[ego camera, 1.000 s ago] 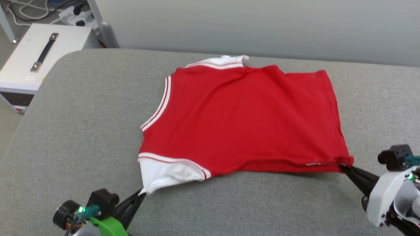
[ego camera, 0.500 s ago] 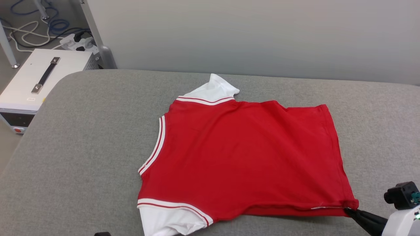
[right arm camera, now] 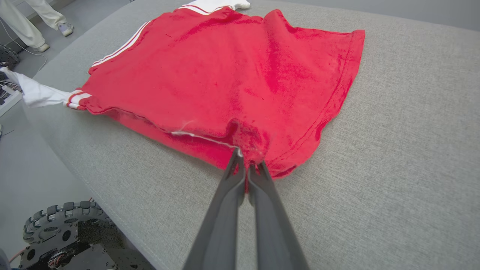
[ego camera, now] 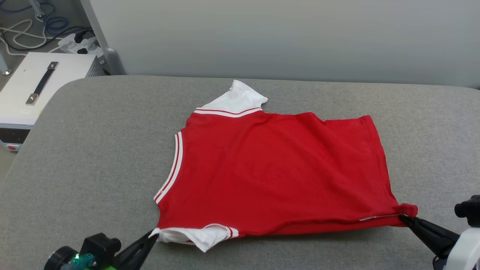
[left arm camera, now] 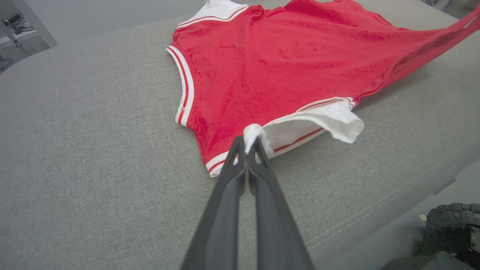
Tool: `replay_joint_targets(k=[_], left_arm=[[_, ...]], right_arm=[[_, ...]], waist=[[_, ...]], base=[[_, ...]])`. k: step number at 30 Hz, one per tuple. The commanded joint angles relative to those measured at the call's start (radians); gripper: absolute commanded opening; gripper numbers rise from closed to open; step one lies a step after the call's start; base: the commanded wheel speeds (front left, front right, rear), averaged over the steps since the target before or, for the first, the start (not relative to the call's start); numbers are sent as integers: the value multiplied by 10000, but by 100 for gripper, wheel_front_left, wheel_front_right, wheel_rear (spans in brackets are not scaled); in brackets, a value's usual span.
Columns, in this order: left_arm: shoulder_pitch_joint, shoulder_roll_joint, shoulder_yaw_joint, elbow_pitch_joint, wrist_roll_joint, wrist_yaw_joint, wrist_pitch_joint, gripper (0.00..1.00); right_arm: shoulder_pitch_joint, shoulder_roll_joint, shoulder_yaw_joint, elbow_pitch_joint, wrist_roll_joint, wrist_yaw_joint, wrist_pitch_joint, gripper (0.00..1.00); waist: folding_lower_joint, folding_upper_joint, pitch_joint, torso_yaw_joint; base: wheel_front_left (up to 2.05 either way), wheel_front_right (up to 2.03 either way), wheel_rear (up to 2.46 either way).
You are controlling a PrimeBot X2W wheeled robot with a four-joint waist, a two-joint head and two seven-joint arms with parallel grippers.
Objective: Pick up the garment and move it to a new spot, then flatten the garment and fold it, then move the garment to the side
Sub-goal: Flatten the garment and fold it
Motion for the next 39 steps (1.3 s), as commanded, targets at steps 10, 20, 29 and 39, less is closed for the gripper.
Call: replay_joint_targets(k=[10,20,29,39], left_arm=[[-1885,-306,493,453,229,120,-50,0],[-3340,-1065,180,2315,676,173,97,0],[-4613,-1544,-199,4169,1025,-159,-50,0],[-5803,-1951,-679,5883,1337,-448,-360,0]], right_arm=[[-707,548,-1026,30,-600,-17,485,0],[-1119,1577,-1699,818,-1267,-17,1038,0],[-1416,2154,-2033,1327,-1746,-17,1676,0],[-1913,2621,-2025,1721,-2169,-17,2307,0]], waist=[[1,-1,1023,-317],[1,-1,1638,-560],[1,-1,2176,-652],[1,-1,2596,-596]], base=[[0,0,0],[0,0,0],[0,0,0],[0,0,0]])
